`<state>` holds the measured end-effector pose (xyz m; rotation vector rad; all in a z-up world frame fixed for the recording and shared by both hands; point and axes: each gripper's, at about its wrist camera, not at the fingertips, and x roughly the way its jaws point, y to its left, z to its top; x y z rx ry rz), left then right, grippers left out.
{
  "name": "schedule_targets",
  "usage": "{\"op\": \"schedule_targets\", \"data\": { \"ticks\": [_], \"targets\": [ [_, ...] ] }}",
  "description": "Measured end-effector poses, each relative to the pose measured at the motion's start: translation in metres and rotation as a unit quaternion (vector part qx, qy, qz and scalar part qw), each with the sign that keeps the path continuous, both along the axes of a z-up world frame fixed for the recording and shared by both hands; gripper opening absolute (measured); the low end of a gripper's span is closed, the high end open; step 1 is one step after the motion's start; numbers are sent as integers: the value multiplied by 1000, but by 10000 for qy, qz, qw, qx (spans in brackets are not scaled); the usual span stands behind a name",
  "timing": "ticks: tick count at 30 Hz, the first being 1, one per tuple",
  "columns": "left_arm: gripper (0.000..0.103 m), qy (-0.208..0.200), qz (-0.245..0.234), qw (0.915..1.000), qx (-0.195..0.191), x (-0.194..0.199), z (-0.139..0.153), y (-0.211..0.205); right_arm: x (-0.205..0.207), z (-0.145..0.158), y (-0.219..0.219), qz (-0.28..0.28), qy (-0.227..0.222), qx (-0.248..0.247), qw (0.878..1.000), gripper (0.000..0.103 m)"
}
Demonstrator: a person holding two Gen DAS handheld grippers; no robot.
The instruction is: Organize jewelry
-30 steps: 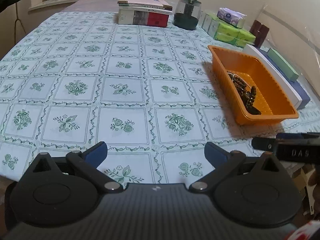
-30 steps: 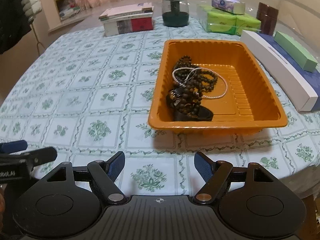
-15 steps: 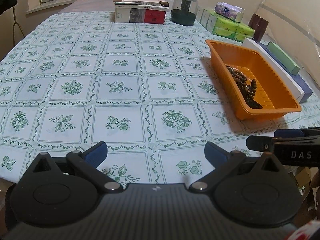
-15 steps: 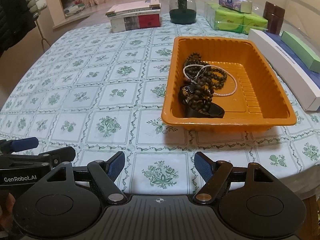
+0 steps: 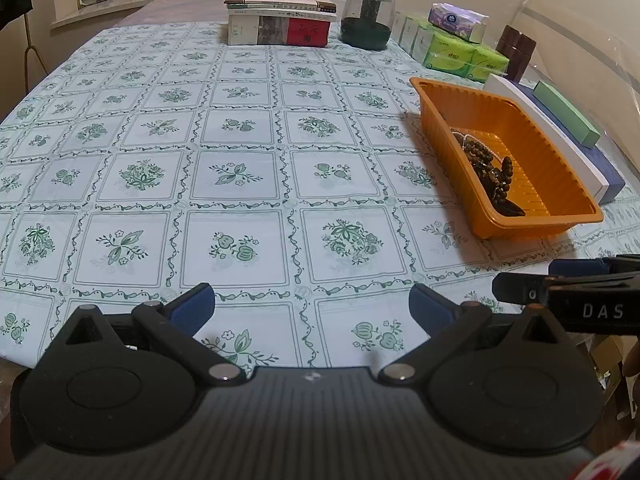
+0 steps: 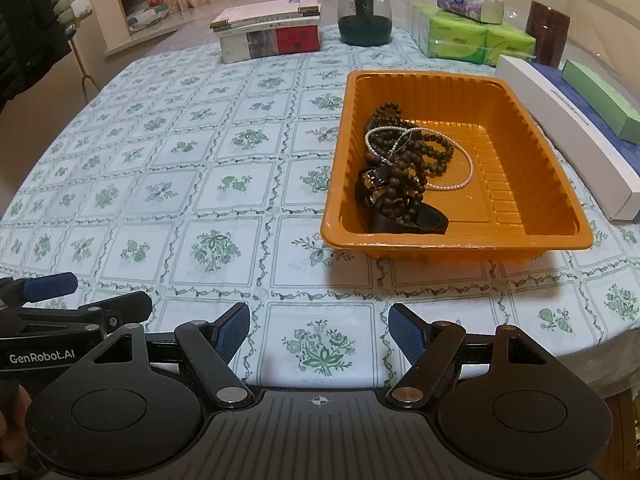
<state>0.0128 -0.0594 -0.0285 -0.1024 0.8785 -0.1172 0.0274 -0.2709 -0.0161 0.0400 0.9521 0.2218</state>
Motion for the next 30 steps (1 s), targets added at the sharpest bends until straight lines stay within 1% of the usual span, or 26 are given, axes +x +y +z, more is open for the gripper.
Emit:
{"op": "schedule_targets", "data": {
  "ticks": [30],
  "targets": [
    [103,-19,-45,10000,10,0,1,-3,-1,1,0,-9,-12,-8,10000,76]
  ]
}}
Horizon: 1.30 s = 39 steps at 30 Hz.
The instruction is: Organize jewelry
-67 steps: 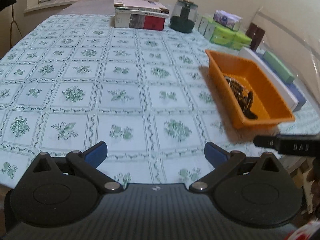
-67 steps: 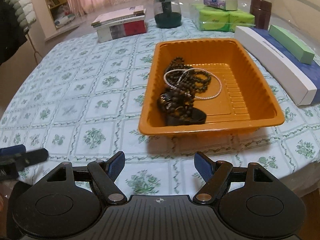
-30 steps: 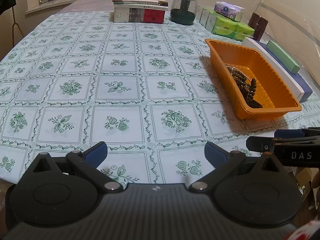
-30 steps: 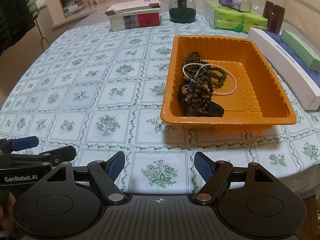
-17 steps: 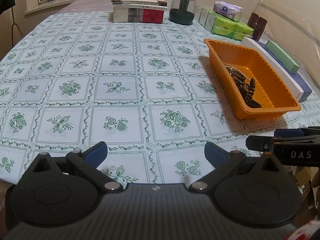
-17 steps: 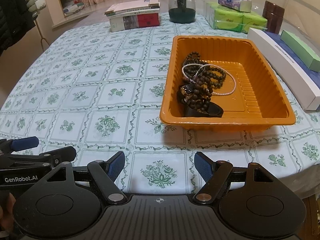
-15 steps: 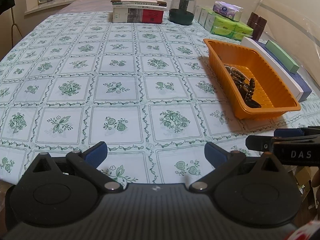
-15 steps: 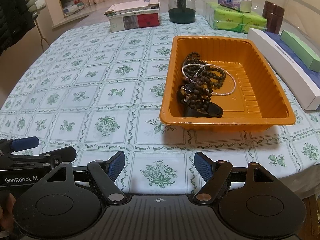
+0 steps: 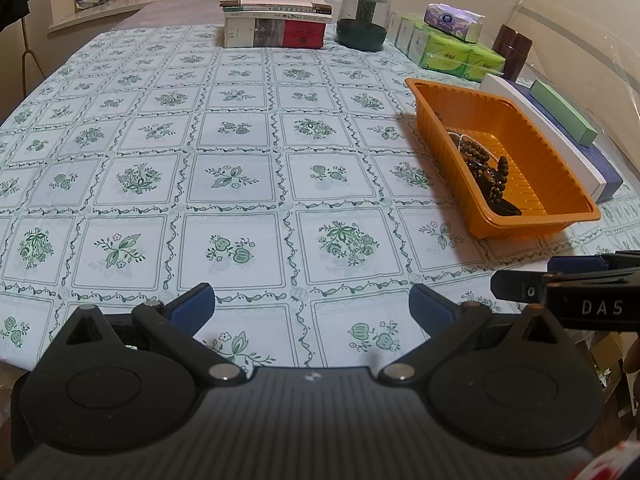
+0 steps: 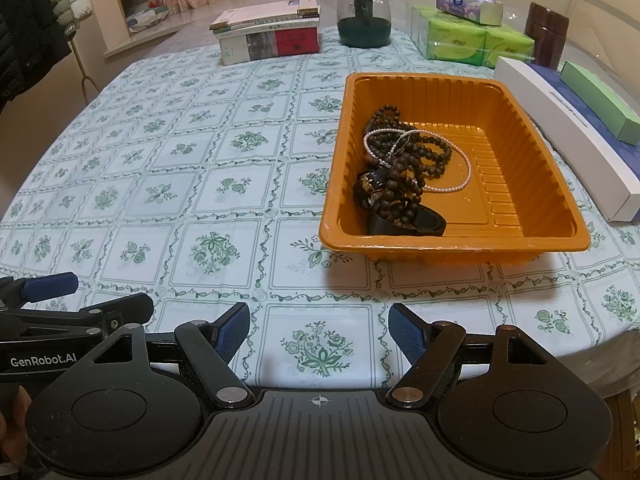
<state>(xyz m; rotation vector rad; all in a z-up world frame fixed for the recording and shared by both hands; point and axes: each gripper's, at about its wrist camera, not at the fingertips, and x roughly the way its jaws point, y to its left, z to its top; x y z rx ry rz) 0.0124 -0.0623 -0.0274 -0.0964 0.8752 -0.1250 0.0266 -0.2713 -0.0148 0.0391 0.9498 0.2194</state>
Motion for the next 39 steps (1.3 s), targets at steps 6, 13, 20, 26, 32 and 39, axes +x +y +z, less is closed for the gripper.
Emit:
{"op": "schedule_targets", "data": {
  "ticks": [6,13,20,26,32,39],
  "targets": [
    [103,-1,-2,10000,3,0,0,0,0,0,0,-9,-1,0,10000,76],
    [103,-7,-10,10000,4,0,0,-1,0,1,-1,-10,2,4,10000,76],
    [103,-13,-21,10000,9,0,0,-1,0,1,-1,-16,3,0,10000,76],
    [103,-16,-25,10000,9,0,1,-1,0,1,-1,-13,5,3,10000,76],
    [103,-20,-29,10000,8,0,1,-1,0,1,-1,-14,6,2,10000,76],
    [103,-35,-25,10000,-10,0,2,0,0,1,-1,-12,5,1,10000,76]
  ]
}}
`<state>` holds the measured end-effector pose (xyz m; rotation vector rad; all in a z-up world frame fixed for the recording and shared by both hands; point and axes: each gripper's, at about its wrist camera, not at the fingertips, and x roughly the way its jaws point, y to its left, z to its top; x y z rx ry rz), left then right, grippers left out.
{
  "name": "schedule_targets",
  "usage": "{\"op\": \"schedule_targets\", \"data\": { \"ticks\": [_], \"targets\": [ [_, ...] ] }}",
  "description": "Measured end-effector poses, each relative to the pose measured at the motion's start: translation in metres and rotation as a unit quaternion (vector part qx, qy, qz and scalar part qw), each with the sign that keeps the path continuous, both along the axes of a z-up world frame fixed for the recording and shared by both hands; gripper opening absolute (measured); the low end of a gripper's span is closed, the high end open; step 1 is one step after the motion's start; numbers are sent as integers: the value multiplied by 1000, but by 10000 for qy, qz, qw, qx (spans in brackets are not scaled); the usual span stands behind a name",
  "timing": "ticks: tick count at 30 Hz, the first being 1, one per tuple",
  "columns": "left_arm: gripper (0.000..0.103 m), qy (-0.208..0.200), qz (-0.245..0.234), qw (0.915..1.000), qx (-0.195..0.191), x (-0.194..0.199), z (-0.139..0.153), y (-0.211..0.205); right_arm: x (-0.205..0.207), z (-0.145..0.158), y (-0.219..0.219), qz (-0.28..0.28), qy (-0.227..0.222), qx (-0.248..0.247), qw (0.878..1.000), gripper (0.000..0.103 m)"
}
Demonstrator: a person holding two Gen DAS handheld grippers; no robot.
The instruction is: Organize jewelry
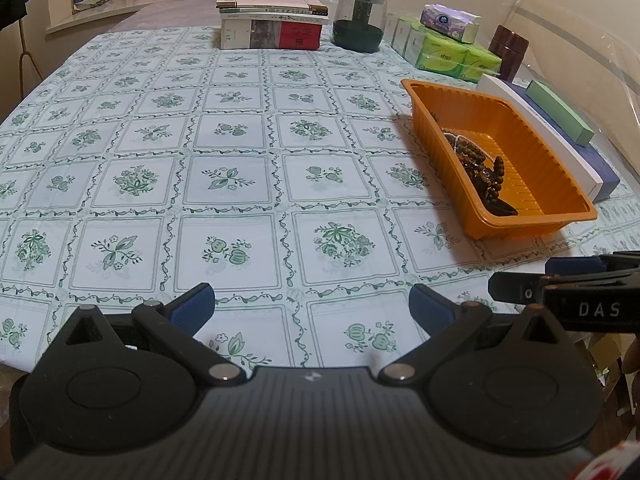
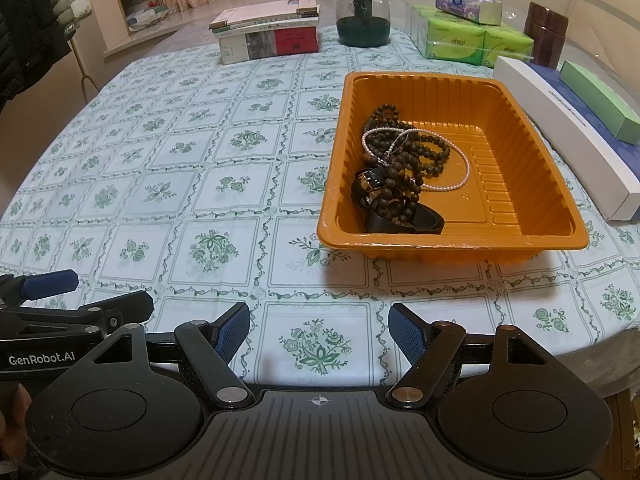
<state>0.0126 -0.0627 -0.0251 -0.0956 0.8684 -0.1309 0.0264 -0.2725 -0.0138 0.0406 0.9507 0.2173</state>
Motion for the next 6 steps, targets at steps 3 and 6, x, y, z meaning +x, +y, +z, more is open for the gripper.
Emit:
{"op": "schedule_targets", "data": {
  "ticks": [3,6],
  "targets": [
    [103,-73,5,10000,-51,-2,1,1,0,0,0,3,2,-4,10000,76],
    [103,-96,-9,9999,-94,-2,1,2,0,0,0,1,2,-7,10000,76]
  ]
}}
